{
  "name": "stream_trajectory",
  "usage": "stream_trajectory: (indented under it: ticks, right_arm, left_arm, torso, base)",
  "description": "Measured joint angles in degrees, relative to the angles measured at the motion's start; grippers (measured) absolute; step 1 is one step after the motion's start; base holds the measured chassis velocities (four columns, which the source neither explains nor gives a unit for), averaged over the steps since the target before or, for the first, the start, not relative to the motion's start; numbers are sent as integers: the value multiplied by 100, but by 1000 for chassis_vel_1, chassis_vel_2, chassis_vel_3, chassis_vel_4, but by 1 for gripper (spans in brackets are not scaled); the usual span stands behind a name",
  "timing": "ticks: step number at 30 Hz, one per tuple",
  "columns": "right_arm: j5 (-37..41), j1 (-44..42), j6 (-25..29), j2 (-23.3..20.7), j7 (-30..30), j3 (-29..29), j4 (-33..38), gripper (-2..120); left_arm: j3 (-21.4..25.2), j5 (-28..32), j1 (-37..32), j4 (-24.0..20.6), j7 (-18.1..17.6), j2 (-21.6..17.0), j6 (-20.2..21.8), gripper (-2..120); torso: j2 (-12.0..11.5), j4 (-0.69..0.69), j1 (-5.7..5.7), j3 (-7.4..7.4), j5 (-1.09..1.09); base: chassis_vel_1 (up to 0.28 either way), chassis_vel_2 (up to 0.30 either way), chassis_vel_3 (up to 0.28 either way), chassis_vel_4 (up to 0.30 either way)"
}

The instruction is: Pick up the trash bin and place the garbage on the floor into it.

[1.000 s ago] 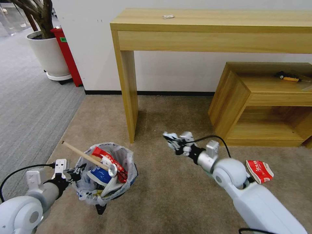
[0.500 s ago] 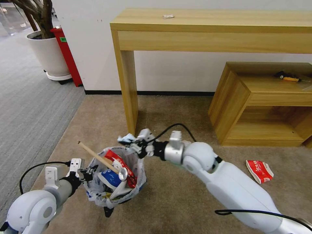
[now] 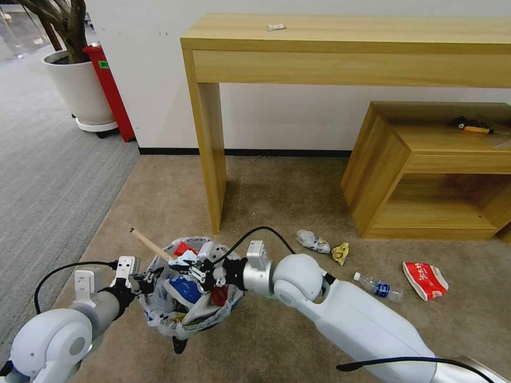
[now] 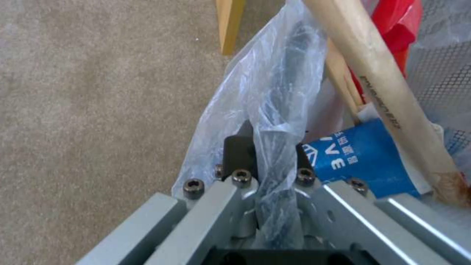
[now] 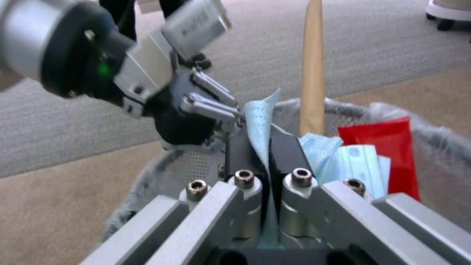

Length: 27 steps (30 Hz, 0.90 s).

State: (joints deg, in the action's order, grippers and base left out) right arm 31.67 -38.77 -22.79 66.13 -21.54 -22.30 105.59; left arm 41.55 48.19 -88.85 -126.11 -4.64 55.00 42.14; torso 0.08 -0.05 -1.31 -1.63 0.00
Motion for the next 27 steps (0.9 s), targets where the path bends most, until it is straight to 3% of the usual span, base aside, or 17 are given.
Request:
stream_trajectory:
  ticks: [4, 7, 9, 11, 17, 27]
  right_arm:
    - [-82, -58, 7, 20, 14, -10, -77, 1]
    - [-143, -84, 2, 21, 69, -9, -107, 9]
    - [-179, -113, 5, 20, 155, -3, -116, 21]
    - [-181, -120, 3, 13, 191, 6, -100, 24]
    - [-159, -184, 2, -40, 426, 136, 67, 50]
    - [-62, -400, -4, -154, 562, 506, 452, 81]
  left_arm:
    - [31, 114, -40, -89, -75, 4, 0, 0]
    - [59, 218, -69, -145, -130, 9, 0, 0]
    - [89, 318, -99, -197, -203, 16, 0, 0]
    - [101, 328, -107, -202, -213, 21, 0, 0]
    - [119, 339, -116, -195, -229, 79, 0, 0]
    - [270, 277, -131, -6, -217, 177, 0, 0]
  torso:
    - [0, 0, 0, 0, 0]
    - [0, 0, 0, 0, 0]
    - [0, 0, 0, 0, 0]
    - [0, 0, 0, 0, 1]
    - [0, 0, 0, 0, 1]
    - [0, 0, 0, 0, 1]
  base:
    - [0, 0, 0, 0]
    - [0, 0, 0, 0]
    - [0, 0, 0, 0]
    - [0, 0, 0, 0]
    - [0, 0, 0, 0]
    - [0, 0, 0, 0]
